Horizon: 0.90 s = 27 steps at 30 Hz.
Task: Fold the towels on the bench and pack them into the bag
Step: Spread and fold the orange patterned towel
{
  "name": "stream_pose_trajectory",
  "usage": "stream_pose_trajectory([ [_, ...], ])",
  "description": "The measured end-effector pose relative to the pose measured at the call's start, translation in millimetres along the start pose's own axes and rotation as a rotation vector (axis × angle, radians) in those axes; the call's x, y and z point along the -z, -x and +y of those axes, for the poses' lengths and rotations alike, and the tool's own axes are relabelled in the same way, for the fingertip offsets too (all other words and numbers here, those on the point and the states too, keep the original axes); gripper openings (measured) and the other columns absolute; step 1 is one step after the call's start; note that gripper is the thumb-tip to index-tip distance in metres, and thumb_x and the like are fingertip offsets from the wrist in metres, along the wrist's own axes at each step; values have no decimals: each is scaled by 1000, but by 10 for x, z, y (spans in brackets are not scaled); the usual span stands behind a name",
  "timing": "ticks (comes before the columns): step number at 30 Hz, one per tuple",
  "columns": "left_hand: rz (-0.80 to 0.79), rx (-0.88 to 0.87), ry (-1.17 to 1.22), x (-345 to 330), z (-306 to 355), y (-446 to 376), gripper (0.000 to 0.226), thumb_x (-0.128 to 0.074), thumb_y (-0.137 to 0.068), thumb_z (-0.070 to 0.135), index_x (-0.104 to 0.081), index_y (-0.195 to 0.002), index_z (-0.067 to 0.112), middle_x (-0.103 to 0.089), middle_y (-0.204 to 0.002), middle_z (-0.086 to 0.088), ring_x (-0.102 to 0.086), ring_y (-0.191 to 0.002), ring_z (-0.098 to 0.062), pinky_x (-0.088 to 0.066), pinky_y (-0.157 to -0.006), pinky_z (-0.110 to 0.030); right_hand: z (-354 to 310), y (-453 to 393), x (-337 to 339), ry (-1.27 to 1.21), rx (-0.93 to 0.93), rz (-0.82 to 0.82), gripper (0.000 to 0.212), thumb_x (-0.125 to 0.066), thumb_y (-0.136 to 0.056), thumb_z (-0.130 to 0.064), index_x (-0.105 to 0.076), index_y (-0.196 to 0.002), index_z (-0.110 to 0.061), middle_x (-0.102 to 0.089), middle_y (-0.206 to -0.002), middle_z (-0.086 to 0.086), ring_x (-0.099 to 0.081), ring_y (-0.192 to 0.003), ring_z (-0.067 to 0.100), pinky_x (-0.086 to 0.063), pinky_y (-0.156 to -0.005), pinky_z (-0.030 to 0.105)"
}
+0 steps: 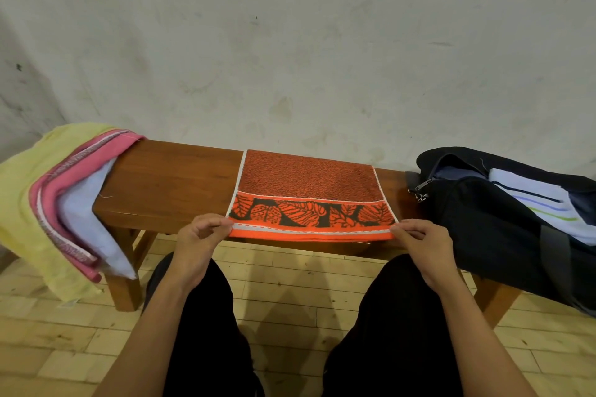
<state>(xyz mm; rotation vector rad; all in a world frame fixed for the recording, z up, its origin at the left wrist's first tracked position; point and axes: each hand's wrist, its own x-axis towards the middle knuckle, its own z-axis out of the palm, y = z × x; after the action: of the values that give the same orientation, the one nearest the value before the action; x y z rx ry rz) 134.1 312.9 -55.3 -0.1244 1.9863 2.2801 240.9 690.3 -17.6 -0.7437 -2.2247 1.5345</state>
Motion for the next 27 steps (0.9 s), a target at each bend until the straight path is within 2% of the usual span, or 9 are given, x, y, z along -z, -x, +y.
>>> stream_pose_trajectory([
  [3, -26, -22, -32, 6, 14, 21, 11, -72, -81, -2, -76, -87, 7, -67, -112, -8, -67, -104, -20, -53, -90, -33, -19, 31, 16, 71, 66, -48, 25, -85, -74, -10, -76, -96, -10, -67, -104, -5, -66, -93, 6, -53, -80, 21],
  [6, -87, -32, -90, 20, 29, 40, 20, -76, -75, -2, -76, -94, 6, -64, -118, -4, -67, -106, -17, -56, -86, -26, -14, 29, 42, 95, 99, -119, 32, -84, -71, 2, -75, -99, -11, -67, -107, -2, -68, -91, 3, -53, -74, 12],
  [10, -156, -86, -270, 55, 51, 74, 32, -76, -73, -7, -74, -98, 12, -55, -122, 4, -65, -108, -9, -57, -88, -26, 45, 27, 88, 233, 194, -86, 16, -80, -80, -7, -79, -91, -19, -73, -95, -6, -69, -87, 2, -54, -84, 23],
  [16, -122, -295, -528, 24, 21, 110, 27, -73, -78, -9, -74, -93, 13, -56, -108, -1, -61, -97, 5, -50, -86, -9, 76, 60, 131, 383, 219, -72, 7, -74, -88, -14, -77, -90, -20, -73, -83, -10, -67, -83, 4, -52, -78, 23],
  [19, -37, -387, -601, 6, 41, 115, 16, -72, -83, -3, -73, -93, 10, -59, -105, 1, -60, -93, 5, -48, -80, -5, 117, 68, 161, 433, 245, -116, 6, -74, -88, -15, -77, -88, -20, -72, -80, -12, -66, -79, 3, -50, -73, 20],
  [21, -31, -404, -618, -17, 57, 105, 15, -67, -87, -3, -71, -91, 11, -63, -100, 4, -63, -81, -3, -51, -69, -10, 118, 61, 163, 455, 272, -134, 8, -73, -88, -13, -76, -88, -21, -71, -77, -12, -65, -74, 1, -47, -68, 12],
  [23, -58, -395, -650, -35, 91, 45, 22, -62, -91, -4, -69, -86, 17, -69, -77, 0, -64, -60, -12, -54, -60, -22, 51, 26, 148, 451, 278, -138, 10, -71, -90, -12, -74, -90, -21, -70, -79, -12, -64, -75, 1, -47, -68, 12],
  [25, -83, -353, -657, -75, 215, -59, 25, -59, -94, -2, -66, -85, 21, -68, -62, -7, -65, -54, -17, -54, -60, -24, -87, -42, 119, 420, 275, -109, 10, -66, -93, -13, -72, -92, -21, -70, -81, -10, -65, -77, 2, -49, -72, 16],
  [27, -94, -335, -636, -148, 422, -190, 20, -58, -95, 3, -65, -88, 20, -70, -67, -5, -68, -59, -15, -57, -63, -19, -287, -152, 60, 380, 298, -41, 9, -62, -96, -14, -67, -94, -21, -68, -82, -10, -65, -75, -1, -50, -70, 14],
])
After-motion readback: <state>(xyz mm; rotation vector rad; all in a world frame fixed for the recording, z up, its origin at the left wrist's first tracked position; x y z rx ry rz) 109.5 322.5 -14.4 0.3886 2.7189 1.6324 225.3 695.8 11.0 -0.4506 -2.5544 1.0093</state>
